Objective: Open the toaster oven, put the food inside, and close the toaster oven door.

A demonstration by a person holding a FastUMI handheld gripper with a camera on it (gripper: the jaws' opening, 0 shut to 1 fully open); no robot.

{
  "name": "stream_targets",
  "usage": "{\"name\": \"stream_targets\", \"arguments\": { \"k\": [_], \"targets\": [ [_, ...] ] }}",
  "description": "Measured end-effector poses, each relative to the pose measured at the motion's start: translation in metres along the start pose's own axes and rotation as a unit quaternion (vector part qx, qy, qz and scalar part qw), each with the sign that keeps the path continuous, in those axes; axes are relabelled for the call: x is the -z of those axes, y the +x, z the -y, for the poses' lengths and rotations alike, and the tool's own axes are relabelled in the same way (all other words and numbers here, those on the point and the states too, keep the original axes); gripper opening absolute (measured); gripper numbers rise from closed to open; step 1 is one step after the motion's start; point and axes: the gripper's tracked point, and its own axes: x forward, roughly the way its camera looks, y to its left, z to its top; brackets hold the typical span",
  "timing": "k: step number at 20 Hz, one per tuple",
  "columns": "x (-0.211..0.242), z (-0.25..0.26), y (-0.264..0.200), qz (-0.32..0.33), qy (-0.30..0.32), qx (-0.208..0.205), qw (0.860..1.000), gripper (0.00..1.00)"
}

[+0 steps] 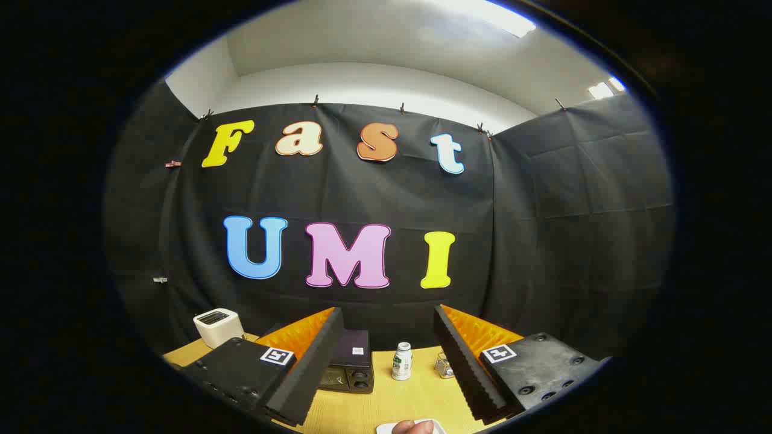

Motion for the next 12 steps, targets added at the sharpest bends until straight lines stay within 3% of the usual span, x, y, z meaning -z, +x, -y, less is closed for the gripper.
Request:
{"name": "stream_targets", "arguments": {
  "k": [12],
  "targets": [
    [0.004, -0.013, -0.001, -0.009, 0.007, 0.005, 1.000, 0.97]
  ]
}}
